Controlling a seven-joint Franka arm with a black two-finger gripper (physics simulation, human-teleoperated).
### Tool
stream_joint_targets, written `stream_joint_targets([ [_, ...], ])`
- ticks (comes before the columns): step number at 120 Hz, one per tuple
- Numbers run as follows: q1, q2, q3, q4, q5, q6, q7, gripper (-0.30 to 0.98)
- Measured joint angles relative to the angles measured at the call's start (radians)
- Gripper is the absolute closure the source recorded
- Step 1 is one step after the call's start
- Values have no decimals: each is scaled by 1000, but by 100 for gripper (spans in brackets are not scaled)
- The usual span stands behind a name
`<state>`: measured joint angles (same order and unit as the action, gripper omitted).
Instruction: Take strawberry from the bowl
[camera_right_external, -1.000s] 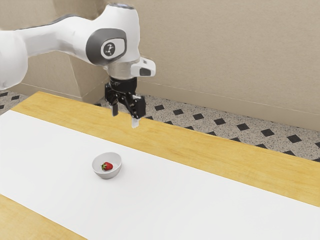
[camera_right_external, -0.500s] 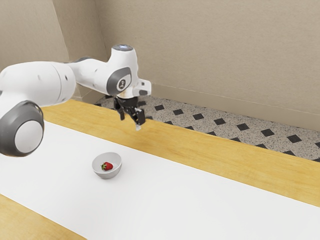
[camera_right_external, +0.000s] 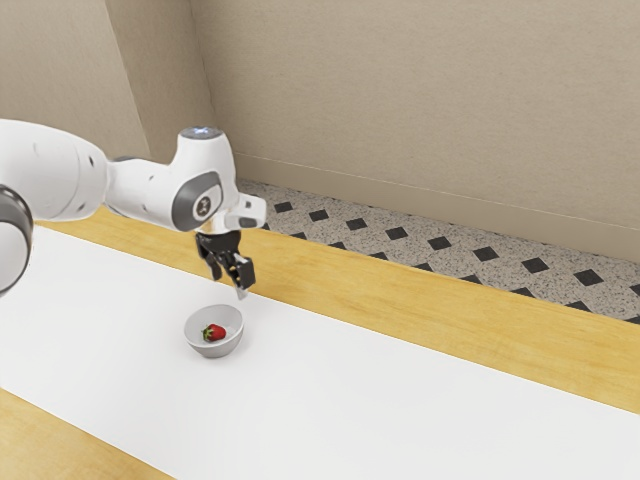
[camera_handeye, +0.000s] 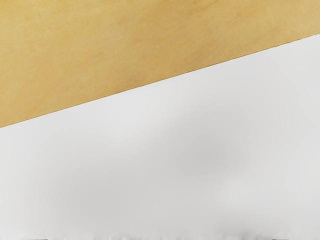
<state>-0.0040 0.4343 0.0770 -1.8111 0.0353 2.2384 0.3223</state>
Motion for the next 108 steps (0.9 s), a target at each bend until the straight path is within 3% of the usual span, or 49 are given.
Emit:
stream_joint_targets([
  [23,-61,-158,31,-213,-51,81,24,16],
  [38,-65,-192,48,-305,-89,129,37,18],
  [88,-56,-221,52,-390,-119,216,63,19],
  [108,-56,-218,52,-400,-120,227,70,31],
])
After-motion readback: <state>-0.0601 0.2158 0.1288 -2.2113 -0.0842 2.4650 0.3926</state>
